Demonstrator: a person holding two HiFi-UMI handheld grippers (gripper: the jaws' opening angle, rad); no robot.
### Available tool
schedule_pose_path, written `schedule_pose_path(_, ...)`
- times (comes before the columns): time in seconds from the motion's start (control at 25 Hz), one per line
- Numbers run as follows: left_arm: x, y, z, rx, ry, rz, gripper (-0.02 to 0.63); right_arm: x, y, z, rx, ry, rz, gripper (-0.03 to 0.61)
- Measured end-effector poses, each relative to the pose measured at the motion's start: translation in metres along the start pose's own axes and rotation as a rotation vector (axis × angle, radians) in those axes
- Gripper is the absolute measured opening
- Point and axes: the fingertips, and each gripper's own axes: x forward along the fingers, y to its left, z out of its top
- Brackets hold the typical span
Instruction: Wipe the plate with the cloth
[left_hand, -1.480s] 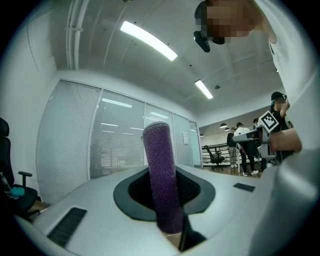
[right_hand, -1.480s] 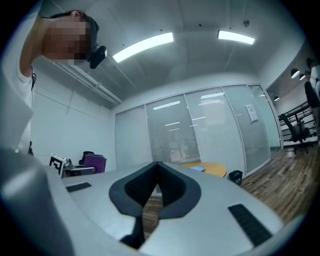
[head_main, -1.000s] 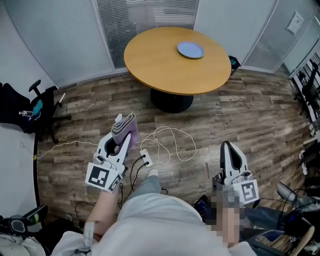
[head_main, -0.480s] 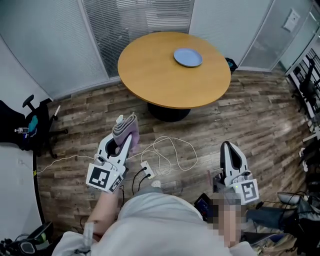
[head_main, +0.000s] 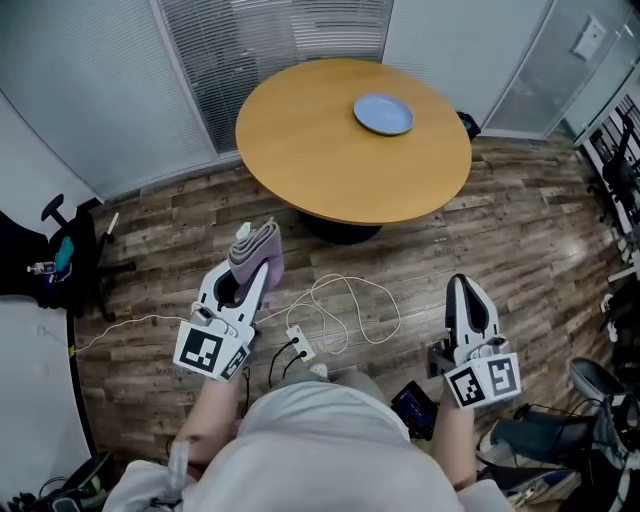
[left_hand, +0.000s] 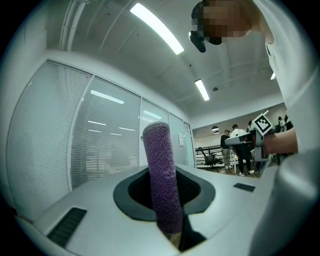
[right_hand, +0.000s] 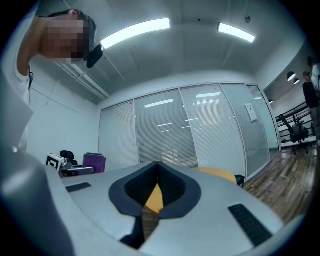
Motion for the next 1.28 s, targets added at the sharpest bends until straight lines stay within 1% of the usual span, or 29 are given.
schedule_pose_path(0.52, 0.012, 0.021, -0.014, -0.015, 0.035, -0.007, 0.080, 0.025, -0.001, -0.007, 0.012, 0.018, -0.011, 0.020)
schedule_pose_path(0.8, 0.032, 0.031, -0.018, -0.015, 0.040, 0.006, 0.080, 0.049, -0.016, -0.014, 0.020, 0.028, -0.002, 0.020)
schedule_pose_path(1.0, 0.056, 0.041, -0.019, -0.014, 0.042, 0.020, 0.080, 0.080, -0.031, -0.012, 0.017, 0.028, 0.022, 0.020)
schedule_pose_path(1.28, 0.104, 0.052, -0.016, -0.006, 0.045, 0.035, 0.080, 0.117, -0.067, -0.006, 0.023, 0.029, 0.044, 0.020)
